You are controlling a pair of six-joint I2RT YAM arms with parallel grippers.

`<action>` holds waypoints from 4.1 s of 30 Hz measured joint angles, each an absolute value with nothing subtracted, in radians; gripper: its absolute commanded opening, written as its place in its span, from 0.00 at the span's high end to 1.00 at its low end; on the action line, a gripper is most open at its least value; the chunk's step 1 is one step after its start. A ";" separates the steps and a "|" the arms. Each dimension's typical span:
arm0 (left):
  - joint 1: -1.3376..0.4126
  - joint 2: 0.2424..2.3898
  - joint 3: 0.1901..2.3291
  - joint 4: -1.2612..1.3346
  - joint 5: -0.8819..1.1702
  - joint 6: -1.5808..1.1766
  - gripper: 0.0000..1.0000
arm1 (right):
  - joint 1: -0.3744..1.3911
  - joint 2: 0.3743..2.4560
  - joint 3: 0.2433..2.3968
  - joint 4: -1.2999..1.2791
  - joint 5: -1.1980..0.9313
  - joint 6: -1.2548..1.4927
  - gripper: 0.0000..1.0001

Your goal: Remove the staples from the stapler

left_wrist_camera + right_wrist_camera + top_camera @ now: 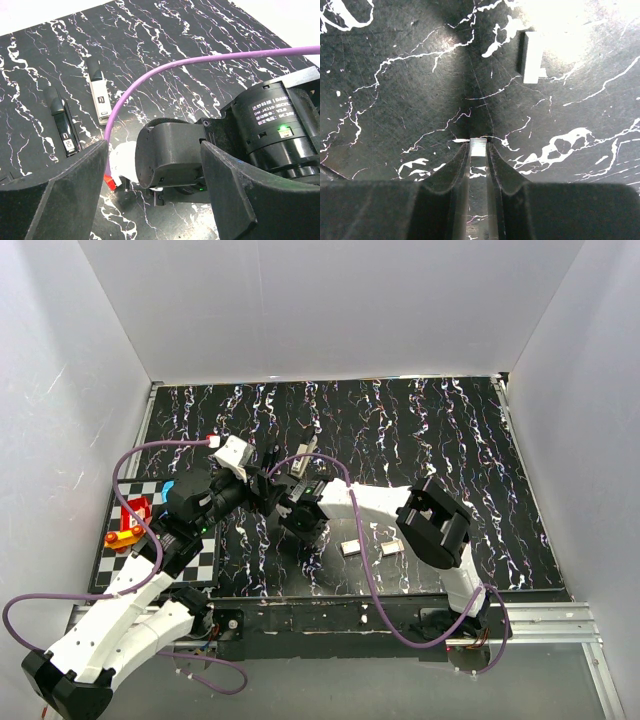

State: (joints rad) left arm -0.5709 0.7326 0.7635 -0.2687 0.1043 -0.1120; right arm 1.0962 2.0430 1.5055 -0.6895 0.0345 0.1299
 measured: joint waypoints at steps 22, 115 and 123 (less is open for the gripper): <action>-0.571 0.740 0.771 -0.246 0.112 -0.120 0.26 | 0.989 1.544 1.221 -0.726 0.185 0.249 0.80; -0.571 0.752 0.771 -0.262 0.075 -0.115 0.15 | 0.830 1.406 0.863 -0.686 0.284 0.493 0.56; -0.571 0.752 0.771 -0.262 0.075 -0.115 0.15 | 0.830 1.327 1.000 -0.712 0.274 0.447 0.56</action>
